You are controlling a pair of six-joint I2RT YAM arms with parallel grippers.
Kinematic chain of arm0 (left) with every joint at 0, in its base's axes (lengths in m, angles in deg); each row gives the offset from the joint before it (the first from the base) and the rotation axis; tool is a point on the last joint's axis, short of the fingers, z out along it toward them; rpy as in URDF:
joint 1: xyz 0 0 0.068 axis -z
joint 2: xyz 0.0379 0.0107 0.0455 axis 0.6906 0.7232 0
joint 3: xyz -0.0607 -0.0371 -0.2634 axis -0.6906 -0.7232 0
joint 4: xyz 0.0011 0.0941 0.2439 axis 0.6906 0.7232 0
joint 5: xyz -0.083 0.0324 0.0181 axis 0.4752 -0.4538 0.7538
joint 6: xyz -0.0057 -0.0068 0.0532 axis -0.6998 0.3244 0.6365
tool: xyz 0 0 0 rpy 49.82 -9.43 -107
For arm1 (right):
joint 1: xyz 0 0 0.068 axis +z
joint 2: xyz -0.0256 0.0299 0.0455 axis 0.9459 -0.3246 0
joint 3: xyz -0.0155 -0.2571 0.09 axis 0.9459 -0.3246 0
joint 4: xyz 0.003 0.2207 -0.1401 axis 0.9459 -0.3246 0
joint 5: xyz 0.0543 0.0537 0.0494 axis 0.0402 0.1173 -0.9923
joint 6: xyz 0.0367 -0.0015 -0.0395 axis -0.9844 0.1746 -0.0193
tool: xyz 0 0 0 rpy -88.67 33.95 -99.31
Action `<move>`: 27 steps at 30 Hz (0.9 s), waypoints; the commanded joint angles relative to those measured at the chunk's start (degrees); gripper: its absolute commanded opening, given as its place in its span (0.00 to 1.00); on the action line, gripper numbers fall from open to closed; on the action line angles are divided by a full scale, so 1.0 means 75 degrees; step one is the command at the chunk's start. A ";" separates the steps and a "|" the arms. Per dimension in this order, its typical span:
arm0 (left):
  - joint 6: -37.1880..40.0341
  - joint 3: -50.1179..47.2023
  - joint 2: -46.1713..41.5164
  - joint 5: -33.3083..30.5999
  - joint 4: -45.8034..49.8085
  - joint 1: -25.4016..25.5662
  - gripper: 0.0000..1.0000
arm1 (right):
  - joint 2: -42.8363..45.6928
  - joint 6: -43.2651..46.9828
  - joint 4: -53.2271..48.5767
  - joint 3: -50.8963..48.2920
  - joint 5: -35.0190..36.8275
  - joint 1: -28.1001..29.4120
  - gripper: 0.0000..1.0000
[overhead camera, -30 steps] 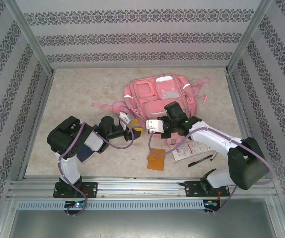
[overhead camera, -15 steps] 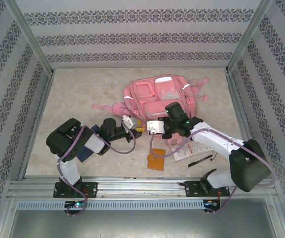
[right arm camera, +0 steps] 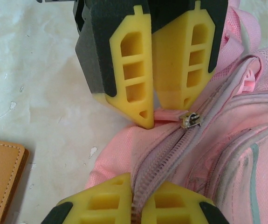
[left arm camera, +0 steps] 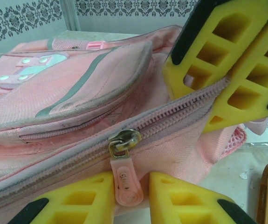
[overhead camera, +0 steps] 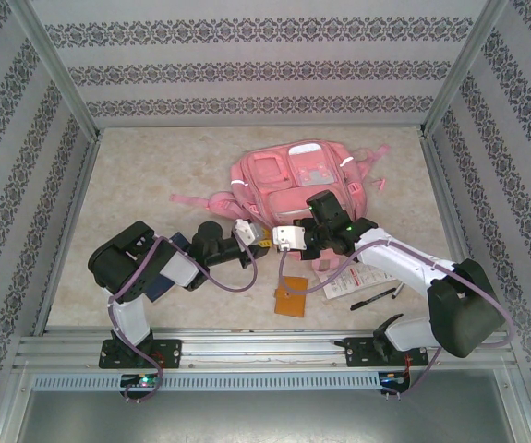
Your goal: Pack the student bag
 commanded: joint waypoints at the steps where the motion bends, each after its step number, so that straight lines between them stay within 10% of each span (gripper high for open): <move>1: 0.0340 0.0322 -0.0140 -0.0248 0.0387 0.0157 0.22 | 0.0282 0.0132 0.0323 0.0023 -0.0502 0.0137 0.00; 9: 0.0431 0.0102 -0.0139 -0.0993 -0.0081 0.0163 0.00 | 0.0593 0.0284 0.0136 -0.0071 -0.0128 0.0175 0.00; 27: -0.0370 0.0898 -0.0999 -0.2976 0.2851 -0.1739 0.00 | 0.1421 0.0910 -0.0387 -0.0244 0.0410 -0.0505 0.00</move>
